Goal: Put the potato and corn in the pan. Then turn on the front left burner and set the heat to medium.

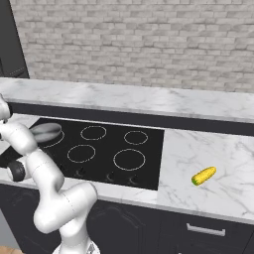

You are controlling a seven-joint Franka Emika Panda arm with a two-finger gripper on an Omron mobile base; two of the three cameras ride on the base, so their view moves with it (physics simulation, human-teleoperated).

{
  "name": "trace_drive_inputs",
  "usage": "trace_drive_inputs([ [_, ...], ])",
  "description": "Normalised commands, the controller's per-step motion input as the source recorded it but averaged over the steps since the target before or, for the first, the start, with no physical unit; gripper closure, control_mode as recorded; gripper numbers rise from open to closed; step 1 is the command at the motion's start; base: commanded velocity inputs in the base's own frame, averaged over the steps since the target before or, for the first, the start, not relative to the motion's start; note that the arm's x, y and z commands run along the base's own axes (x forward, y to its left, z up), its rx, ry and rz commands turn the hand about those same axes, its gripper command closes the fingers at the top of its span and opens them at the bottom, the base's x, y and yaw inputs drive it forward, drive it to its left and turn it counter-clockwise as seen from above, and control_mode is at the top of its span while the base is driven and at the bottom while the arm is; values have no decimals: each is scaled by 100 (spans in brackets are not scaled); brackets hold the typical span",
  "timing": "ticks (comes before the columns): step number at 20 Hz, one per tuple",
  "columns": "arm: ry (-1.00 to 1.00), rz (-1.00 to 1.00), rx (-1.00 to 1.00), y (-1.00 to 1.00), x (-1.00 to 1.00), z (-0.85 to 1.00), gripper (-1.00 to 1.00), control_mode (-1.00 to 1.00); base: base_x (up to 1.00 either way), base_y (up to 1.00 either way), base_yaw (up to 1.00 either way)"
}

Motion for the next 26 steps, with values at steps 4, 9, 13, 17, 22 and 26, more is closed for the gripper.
trace_drive_inputs([
  [4, 0, 0, 1, 0, 0, -7, 100, -100, 0, 0, 0],
  [9, 0, 0, 1, 0, 0, -6, -100, -100, 0, 0, 0],
  [13, 0, 0, 1, 0, 0, -5, -100, -100, 0, 0, 0],
  [17, 0, 0, 1, 0, 0, -1, -100, -100, 0, 0, 0],
  [22, 0, 0, 0, 0, 0, 0, -100, -100, 0, 0, 0],
  [26, -1, 0, -4, 0, -16, 26, -100, -100, 0, 0, 0],
])
